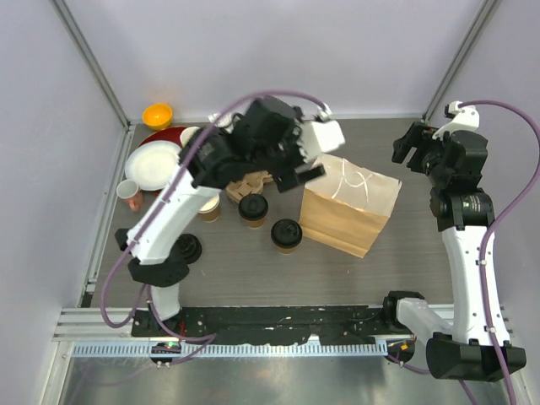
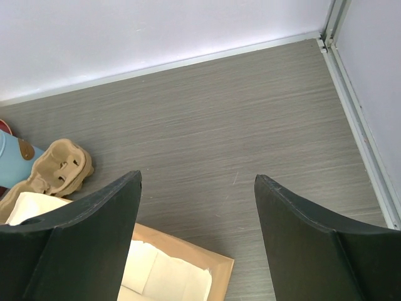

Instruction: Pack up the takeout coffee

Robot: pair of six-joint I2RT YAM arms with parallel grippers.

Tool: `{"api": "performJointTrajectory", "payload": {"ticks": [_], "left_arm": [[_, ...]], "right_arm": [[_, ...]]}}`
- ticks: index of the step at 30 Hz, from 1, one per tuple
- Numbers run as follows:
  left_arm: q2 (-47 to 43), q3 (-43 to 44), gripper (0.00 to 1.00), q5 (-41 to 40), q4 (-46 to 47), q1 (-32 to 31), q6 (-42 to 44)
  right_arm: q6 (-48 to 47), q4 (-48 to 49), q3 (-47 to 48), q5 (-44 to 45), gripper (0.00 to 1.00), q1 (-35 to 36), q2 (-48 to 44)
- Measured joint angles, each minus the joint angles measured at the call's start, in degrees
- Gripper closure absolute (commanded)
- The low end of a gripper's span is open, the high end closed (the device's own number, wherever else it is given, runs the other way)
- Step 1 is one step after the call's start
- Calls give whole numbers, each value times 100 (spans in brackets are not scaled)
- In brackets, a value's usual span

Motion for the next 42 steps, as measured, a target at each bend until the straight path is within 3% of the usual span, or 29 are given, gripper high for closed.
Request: {"api": "performJointTrajectory", "payload": {"ticks": [3,8,14,17,24,30,42], "left_arm": [[-522,-852,20,96,120,835,-481],[-920,-2566,42,323,610,2052,-1307],[-951,-4822,43,328,1969,3064,-2302],[-929,-5775,45,197,2544,3248,-2697],[-984,-6752,46,205,3904,3770,-3547],[-887,-7097,46,205,4651,4002,-3884],[-564,-7403,48,227,5165,3939,-4030]], "right_arm": [[37,87,0,-105,22,2,81],[98,149,0,-238,23,2,236],[98,168,-2,-234,23,2,229],[101,173,-2,-234,23,2,229],[101,127,-2,-238,23,2,219],[125,52,-2,-260,24,2,210],[208,35,2,-361,24,2,118]]}}
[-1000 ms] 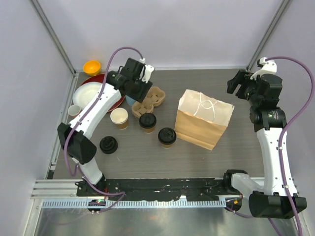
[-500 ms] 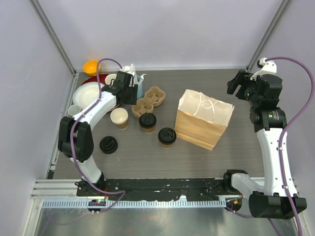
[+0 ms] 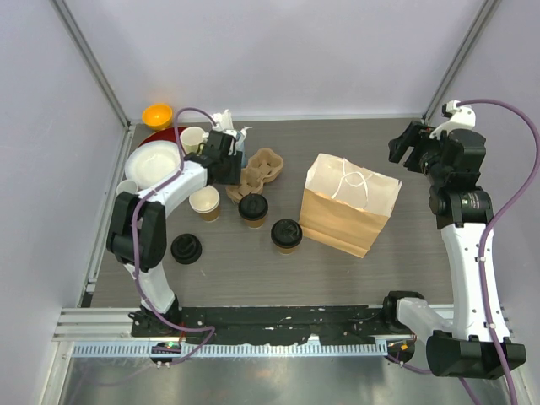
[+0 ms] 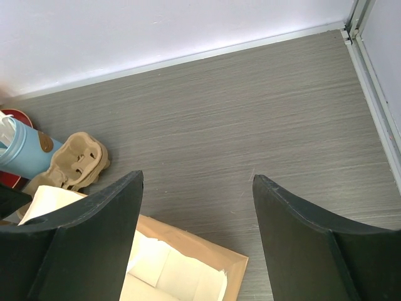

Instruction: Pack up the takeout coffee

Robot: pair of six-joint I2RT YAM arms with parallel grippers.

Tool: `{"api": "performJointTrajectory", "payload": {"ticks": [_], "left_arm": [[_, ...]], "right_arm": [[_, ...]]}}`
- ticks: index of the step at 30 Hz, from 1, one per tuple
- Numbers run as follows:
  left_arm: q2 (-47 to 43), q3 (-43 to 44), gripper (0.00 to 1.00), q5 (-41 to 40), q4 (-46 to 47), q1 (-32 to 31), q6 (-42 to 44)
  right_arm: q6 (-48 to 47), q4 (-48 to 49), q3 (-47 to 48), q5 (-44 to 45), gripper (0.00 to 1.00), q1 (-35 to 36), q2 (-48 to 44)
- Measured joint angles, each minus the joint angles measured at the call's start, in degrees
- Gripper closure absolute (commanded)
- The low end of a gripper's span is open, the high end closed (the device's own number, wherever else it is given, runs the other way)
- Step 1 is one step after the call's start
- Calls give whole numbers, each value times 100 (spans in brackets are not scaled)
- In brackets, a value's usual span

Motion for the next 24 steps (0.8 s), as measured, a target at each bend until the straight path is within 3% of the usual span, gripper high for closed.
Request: {"api": "performJointTrajectory", "payload": {"ticks": [10,14,24], "left_arm": [[162,-92,65,79,125,46,-24],[162,-98,83,111,129,63,-11],[96,-125,82,109,166,63,31]], "right_arm": [[-2,0,0,-42,24,0,-22],[-2,0,0,-46,24,0,-22],[0,0,0,-114,24,0,-24]]}}
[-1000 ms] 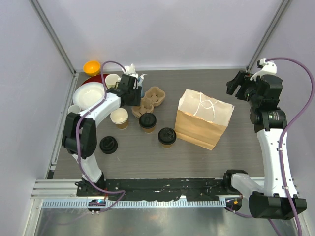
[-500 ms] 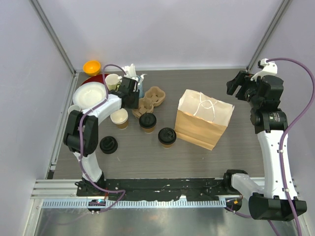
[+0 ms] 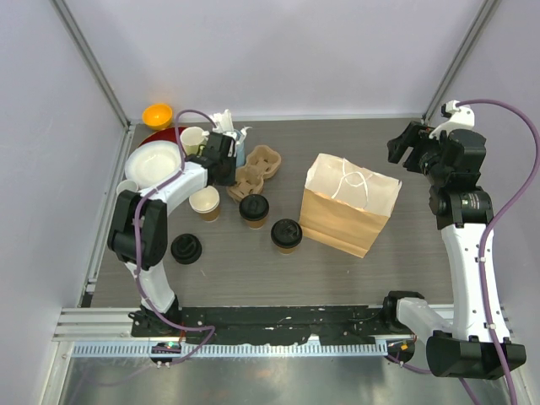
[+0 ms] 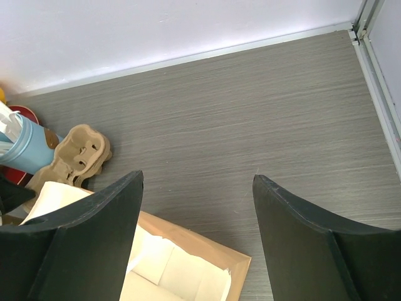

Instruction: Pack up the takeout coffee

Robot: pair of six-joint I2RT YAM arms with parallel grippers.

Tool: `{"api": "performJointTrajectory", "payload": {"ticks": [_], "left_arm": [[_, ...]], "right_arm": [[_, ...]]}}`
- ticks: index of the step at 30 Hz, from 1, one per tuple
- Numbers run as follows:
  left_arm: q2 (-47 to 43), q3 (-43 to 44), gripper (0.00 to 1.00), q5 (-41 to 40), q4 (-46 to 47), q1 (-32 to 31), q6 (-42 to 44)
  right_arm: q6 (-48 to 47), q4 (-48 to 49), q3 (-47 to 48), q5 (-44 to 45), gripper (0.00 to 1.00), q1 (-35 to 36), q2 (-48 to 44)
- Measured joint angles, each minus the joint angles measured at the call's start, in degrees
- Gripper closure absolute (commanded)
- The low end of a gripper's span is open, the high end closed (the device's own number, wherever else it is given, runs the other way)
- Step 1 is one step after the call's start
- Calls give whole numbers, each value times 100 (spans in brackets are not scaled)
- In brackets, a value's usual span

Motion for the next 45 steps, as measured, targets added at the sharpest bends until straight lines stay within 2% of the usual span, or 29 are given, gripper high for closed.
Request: {"api": "performJointTrajectory", "payload": {"ticks": [1,2,3,14,30,36,39,42,45], "left_arm": [[-4,0,86,-7,0,0,11],[-9,0,98,-9,0,0,17],[-11,0,100,-9,-2,0,24],[-304,98,100,275,-258,0,28],[-778,1213,100,1386,-1513,70,201],[-992,1847,100,1554,-2201,70,879],[-1113,2494,100,1672,-2715,52,1447],[-1283,3119,100,1864,-3220,-11,2070],[-1563,3650,100,2146,-3823,-96,2747]], "right_arm": [[0,0,0,-13,24,0,0],[-2,0,0,-22,24,0,0],[0,0,0,-33,24,0,0],[0,0,0,-129,24,0,2],[-85,-33,101,-577,25,0,-4],[-214,24,570,-1333,29,11,-22],[-162,136,944,-1781,29,116,31],[-184,212,1384,-1969,31,590,188],[-444,-11,2083,-1845,34,1526,542]]}}
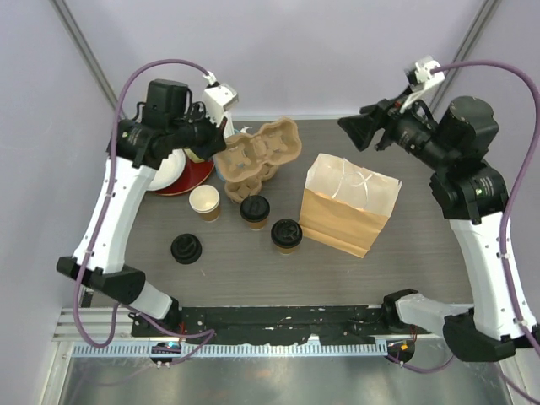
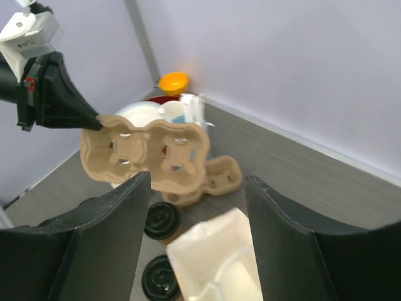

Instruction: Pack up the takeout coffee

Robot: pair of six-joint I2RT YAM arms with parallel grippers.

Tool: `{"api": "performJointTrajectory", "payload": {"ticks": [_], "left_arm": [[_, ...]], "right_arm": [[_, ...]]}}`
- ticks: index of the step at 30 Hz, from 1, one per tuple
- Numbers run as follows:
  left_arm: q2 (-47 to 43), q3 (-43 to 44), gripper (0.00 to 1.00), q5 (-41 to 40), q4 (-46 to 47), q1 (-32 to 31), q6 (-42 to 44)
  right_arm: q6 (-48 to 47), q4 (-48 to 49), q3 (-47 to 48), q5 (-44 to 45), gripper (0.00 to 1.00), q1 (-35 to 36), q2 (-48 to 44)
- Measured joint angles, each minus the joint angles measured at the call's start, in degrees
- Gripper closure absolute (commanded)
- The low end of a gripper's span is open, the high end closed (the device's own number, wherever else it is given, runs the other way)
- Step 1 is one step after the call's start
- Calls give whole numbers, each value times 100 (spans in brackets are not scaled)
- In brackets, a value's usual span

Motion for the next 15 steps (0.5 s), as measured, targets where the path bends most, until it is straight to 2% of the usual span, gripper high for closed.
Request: {"api": "performJointTrajectory", "payload": {"ticks": [5,8,10,15], "left_arm": [[-490,656,100,313,-822,-160,811],[-704,887,100,358,-1182,-313,1150],[-785,988,100,258,-1327,-645,1263],[-713,1047,100,-118,-1521,-1390,1333]], "right_arm": [[-614,-597,1165,302,36,1165,710],[-994,-883,1316,483,39,1862,876],[-1329,-1161,1447,811,42,2538,1012],[-1950,-1451,1687,1674,35,4113,1250]]}}
